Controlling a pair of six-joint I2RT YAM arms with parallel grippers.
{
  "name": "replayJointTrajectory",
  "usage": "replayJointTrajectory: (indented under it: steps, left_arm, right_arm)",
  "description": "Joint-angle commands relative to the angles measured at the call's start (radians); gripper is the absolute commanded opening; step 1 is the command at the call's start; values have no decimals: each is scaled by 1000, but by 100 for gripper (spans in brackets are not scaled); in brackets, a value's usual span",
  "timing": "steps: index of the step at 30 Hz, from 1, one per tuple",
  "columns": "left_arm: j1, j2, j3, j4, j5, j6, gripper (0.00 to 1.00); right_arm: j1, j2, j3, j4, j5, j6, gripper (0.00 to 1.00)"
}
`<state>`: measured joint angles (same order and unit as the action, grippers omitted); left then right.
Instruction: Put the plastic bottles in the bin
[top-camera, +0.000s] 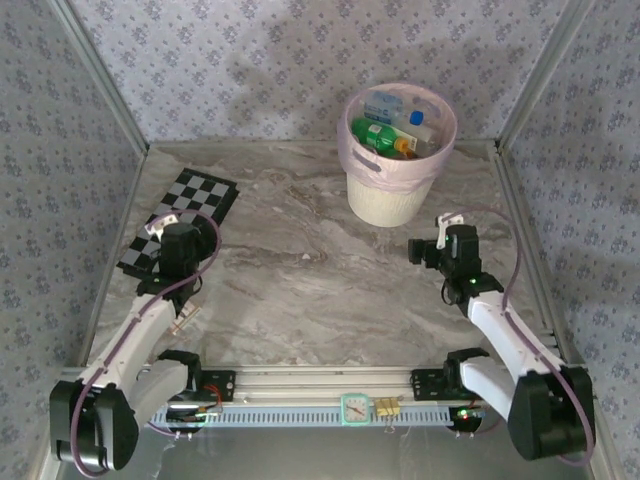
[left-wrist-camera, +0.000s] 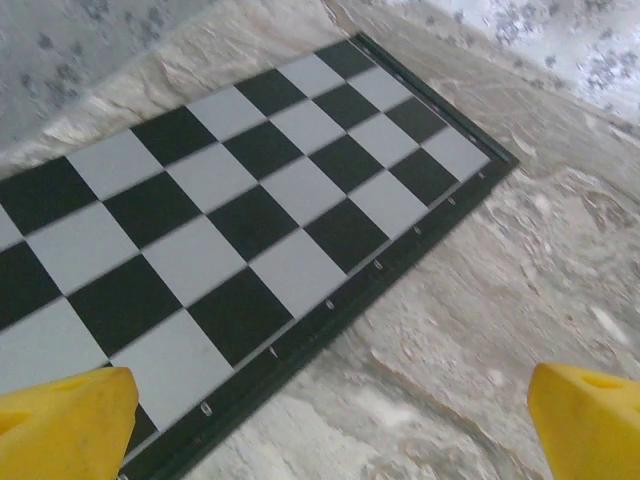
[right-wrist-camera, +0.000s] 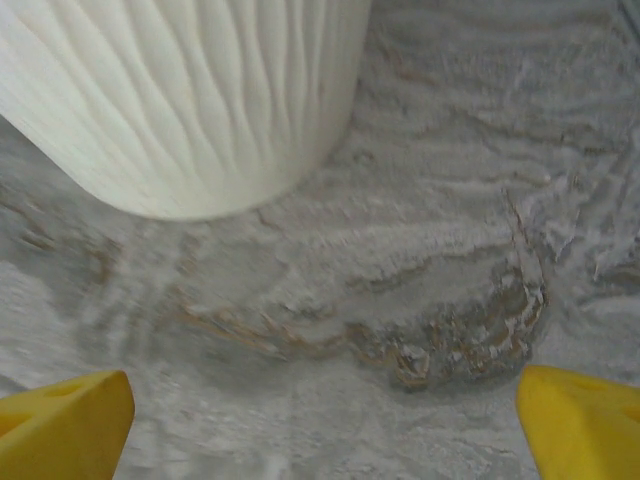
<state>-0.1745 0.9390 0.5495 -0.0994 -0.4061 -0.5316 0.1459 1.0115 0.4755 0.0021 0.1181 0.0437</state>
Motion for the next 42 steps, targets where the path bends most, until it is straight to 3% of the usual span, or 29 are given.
replayJointTrajectory:
  steps: [1,5,10,14,18,20,31,33,35,37,42]
  left_arm:
    - [4,37,-23,127,-157,106,100]
    - [4,167,-29,249,-269,240,98]
    - [4,341,-37,423,-327,376,98]
    - [4,461,-92,685,-289,481,99]
    - [13,539,-83,814,-152,546,99]
    - [18,590,-65,830,-110,563,99]
    - [125,558,-132,886,96,476,99]
    - [137,617,-174,1039,96,477,99]
    - [126,585,-161,945,103,479,99]
    - [119,611,-183,1033,95,499,100]
    - [121,597,-168,981,96,489,100]
  right_arm:
    - [-20,90,-42,278,31,-79,100]
    - [-34,268,-81,555,28,-94,100]
    - [-33,437,10,590,58,-194,100]
    - [-80,457,3,617,23,-152,100]
    - [-188,534,-110,896,-74,-40,100]
    - [-189,504,-93,807,-64,-44,100]
    - [-170,513,-93,830,-25,-56,100]
    - [-161,513,-92,830,-3,-60,100]
    - [-160,513,-91,830,-3,-61,100]
    - [-159,514,-91,831,-2,-61,100]
    - [-160,512,-93,830,-2,-61,100]
